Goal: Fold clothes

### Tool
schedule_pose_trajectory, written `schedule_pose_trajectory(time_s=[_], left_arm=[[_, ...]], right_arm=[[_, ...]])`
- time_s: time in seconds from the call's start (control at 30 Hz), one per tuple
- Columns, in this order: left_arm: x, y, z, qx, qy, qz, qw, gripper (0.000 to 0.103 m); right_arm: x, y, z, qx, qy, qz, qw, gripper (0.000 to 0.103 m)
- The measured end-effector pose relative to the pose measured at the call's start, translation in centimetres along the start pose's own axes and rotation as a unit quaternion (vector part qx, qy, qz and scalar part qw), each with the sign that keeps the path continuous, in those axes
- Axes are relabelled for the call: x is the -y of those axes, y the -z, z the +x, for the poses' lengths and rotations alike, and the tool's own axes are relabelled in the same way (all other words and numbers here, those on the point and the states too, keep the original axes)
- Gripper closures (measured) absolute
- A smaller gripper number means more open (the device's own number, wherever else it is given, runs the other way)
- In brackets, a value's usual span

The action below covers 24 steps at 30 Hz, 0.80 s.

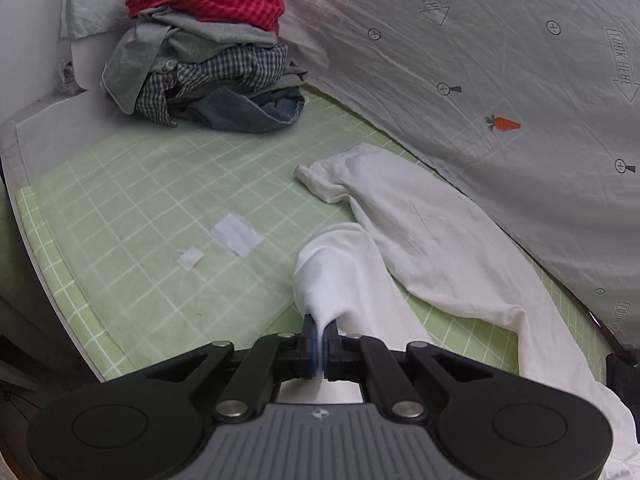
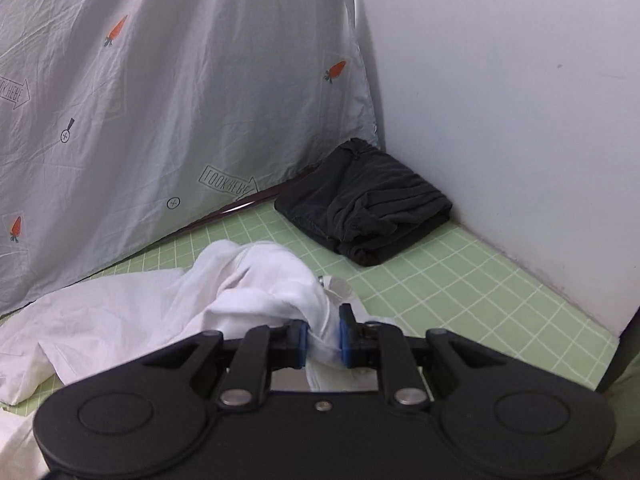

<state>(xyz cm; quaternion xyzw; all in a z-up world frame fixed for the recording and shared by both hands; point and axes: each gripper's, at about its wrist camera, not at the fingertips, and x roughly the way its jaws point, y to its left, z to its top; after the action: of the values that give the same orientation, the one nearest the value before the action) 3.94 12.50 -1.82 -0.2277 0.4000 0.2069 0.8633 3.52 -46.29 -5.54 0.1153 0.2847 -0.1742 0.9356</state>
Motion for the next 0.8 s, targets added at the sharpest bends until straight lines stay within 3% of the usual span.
schedule_pose_trajectory(time_s=[0.07, 0.17, 0.23, 0.33, 0.4, 0.5, 0.8], left_arm=[[0.6, -0.6, 0.6, 0.005, -0.01, 0.026, 0.9996, 0.099], [-0.2, 0.0, 3.1, -0.033, -0.016, -0.004, 0.9993, 0.1], [-0.8, 0.6, 3.2, -0.042, 0.0, -0.011, 0.9991, 0.099], [-0.9, 1.2, 3.0, -0.032, -0.012, 0.017, 0.9993, 0.099], [-1.6, 1.0, 3.1, -0.035, -0.01, 0.005, 0.9993, 0.099], [-2.2, 0.0, 3.1, -0.035, 0.003, -0.017, 0.9992, 0.099], [1.8, -4.2, 5.6, -0.004, 0.017, 0.016, 0.9997, 0.099]], right_arm=[[-0.5, 0.6, -0.3, -0.001, 0.008, -0.012, 1.0, 0.087], [-1.3, 1.5, -0.7, -0.003, 0.021, -0.029, 0.999, 0.087], [-1.8, 2.1, -1.0, -0.004, 0.029, -0.041, 0.999, 0.087], [-2.8, 3.0, -1.3, -0.002, 0.042, -0.063, 0.997, 0.087], [-3.1, 3.2, -0.9, -0.008, 0.049, -0.065, 0.997, 0.087], [-3.3, 2.2, 0.2, -0.01, 0.048, -0.042, 0.998, 0.087], [-5.7, -1.3, 4.2, 0.023, 0.048, -0.046, 0.998, 0.087]])
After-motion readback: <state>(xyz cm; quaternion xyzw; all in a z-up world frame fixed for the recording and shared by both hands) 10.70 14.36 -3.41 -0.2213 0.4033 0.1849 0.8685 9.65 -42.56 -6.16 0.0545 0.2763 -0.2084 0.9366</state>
